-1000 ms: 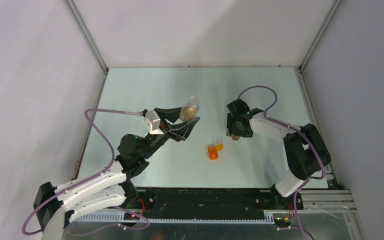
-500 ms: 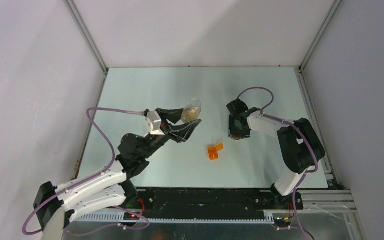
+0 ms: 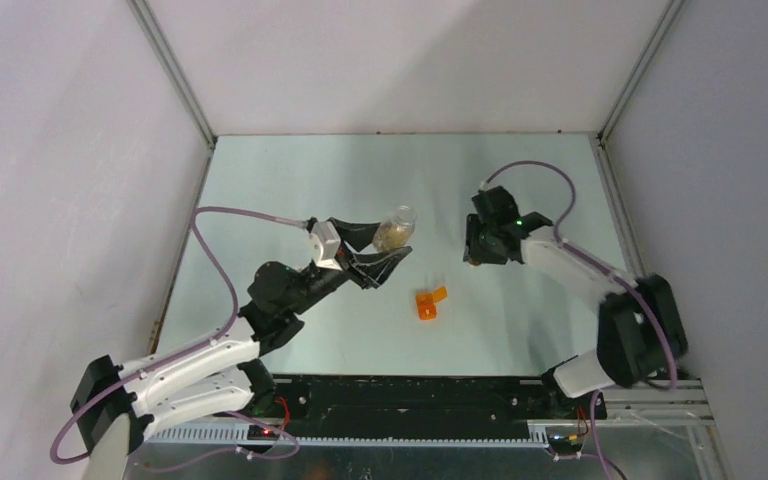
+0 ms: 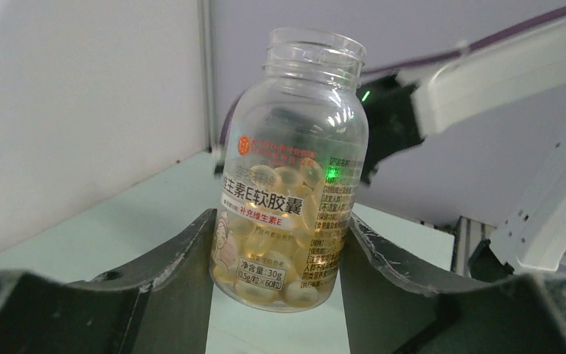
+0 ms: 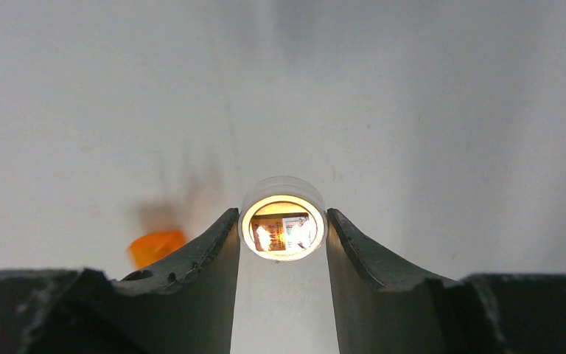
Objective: Sort the pills into containers
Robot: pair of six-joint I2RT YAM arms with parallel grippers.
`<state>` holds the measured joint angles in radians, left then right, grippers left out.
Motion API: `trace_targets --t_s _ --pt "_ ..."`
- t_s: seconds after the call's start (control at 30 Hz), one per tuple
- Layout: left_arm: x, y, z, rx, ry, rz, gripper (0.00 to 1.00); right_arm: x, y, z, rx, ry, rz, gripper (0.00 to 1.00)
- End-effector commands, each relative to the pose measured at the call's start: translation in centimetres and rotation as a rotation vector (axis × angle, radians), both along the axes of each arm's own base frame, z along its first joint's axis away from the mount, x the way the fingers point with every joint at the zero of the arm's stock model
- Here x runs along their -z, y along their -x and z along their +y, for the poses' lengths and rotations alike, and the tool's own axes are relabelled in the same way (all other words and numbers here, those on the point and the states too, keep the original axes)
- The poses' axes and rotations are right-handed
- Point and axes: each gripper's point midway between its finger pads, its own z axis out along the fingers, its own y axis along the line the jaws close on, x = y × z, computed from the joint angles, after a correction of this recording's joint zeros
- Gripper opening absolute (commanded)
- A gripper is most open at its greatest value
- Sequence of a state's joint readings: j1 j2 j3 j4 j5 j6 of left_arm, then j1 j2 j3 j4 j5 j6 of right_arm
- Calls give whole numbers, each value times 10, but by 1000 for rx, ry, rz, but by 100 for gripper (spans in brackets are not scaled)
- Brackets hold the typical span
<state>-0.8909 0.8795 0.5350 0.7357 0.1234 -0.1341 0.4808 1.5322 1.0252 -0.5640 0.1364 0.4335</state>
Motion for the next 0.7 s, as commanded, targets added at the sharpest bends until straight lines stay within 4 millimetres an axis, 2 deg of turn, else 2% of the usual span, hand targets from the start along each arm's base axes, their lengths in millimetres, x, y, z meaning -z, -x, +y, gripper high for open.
trace_targets --t_s 0.0,0.03,0.17,0.2,0.23,0.27,0.3,0.37,0.5,0.67 --pt "-5 11 -12 109 -1 -17 0 -90 7 15 -89 -227 -167 38" --pt "-4 10 -15 118 -5 -12 0 -101 10 18 -111 -262 -191 38" --pt "1 9 -20 152 -11 13 0 -185 42 38 -286 -489 -385 39" --pt "2 9 -21 160 -21 15 0 -197 49 41 -315 -521 -410 40" --pt "5 7 -22 158 -37 12 0 -217 62 48 -380 -582 -454 40" --pt "9 7 -24 165 -65 20 0 -226 69 51 -415 -609 -473 40" --pt "19 5 -26 163 -111 26 0 -243 83 56 -480 -656 -512 40" --pt "27 6 -28 172 -166 23 0 -261 104 64 -575 -703 -558 40" --pt "39 8 -27 180 -248 12 0 -288 131 71 -686 -748 -613 41" --pt "43 14 -27 211 -322 -13 0 -304 146 77 -756 -772 -642 42"
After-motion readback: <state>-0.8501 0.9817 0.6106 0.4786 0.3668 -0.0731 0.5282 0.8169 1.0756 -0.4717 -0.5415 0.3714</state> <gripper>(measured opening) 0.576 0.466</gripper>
